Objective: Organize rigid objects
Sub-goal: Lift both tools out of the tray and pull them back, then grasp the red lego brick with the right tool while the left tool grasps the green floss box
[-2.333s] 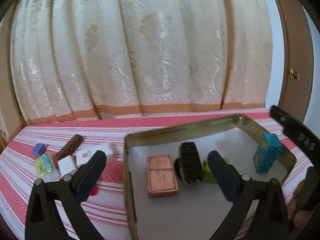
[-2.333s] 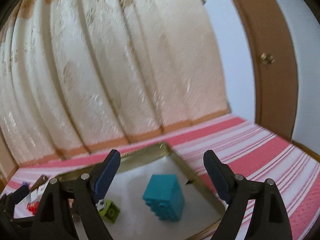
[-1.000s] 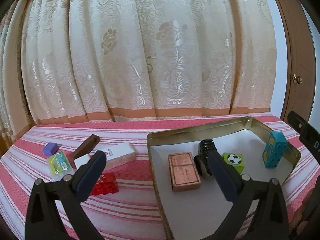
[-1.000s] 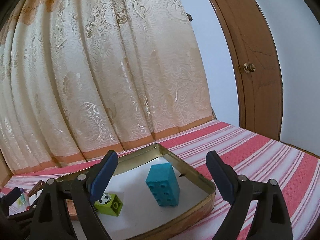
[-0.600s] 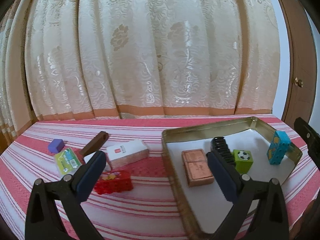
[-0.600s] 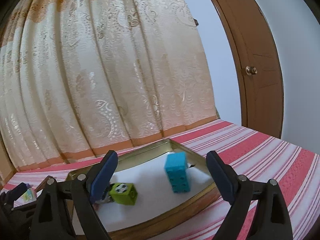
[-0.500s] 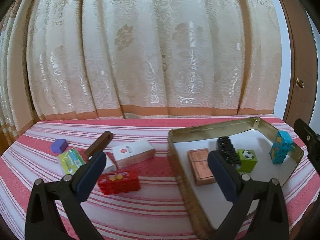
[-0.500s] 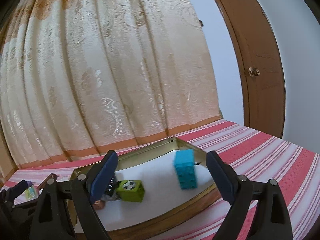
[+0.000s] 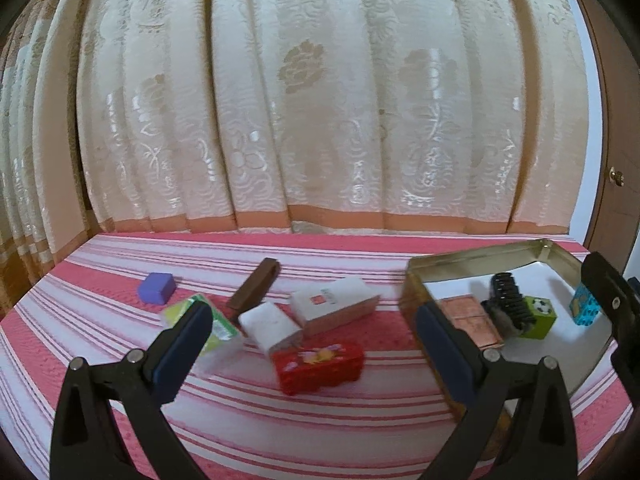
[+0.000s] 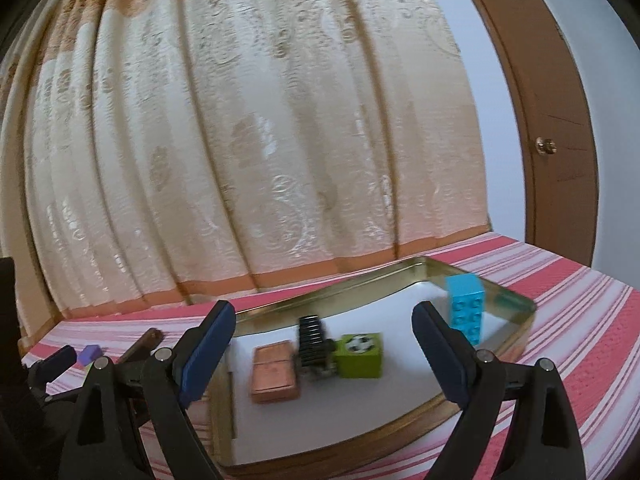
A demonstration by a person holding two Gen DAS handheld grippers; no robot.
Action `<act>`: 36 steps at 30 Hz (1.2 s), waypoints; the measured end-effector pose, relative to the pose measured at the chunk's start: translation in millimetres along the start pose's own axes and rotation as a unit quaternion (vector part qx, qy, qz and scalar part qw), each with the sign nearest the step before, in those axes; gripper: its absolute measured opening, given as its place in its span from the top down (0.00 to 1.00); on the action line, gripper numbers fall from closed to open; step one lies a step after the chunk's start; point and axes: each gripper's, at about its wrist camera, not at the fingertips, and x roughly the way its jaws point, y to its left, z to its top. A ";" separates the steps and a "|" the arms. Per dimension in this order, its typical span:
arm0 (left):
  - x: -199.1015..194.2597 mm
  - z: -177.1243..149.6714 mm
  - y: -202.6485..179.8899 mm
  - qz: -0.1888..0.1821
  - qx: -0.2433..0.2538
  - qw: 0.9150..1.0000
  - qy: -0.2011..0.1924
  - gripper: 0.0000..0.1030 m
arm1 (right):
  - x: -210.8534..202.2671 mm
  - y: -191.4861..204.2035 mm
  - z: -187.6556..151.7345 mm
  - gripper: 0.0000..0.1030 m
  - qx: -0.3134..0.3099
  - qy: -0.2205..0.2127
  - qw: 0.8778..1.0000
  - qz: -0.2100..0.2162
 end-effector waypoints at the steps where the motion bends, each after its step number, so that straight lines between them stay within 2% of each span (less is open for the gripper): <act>1: 0.6 0.0 4.3 0.002 -0.002 1.000 0.001 0.01 | 0.1 5.3 -1.2 0.11 -0.003 0.002 1.000 0.004; 12: 7.8 0.9 48.8 0.021 -0.010 1.000 0.008 0.01 | 3.3 48.3 -9.0 0.11 -0.026 0.022 0.999 0.036; 25: 31.3 0.4 155.0 0.085 -0.072 0.993 0.042 0.01 | 20.3 113.2 -23.2 0.11 -0.083 0.075 0.990 0.090; 32: 41.1 -2.2 194.3 0.119 -0.122 0.984 0.060 0.01 | 46.0 152.8 -36.3 0.11 -0.110 0.150 0.975 0.125; 36: 43.0 -2.2 197.8 0.107 -0.134 0.983 0.066 0.01 | 65.9 165.1 -44.8 0.11 -0.121 0.204 0.963 0.129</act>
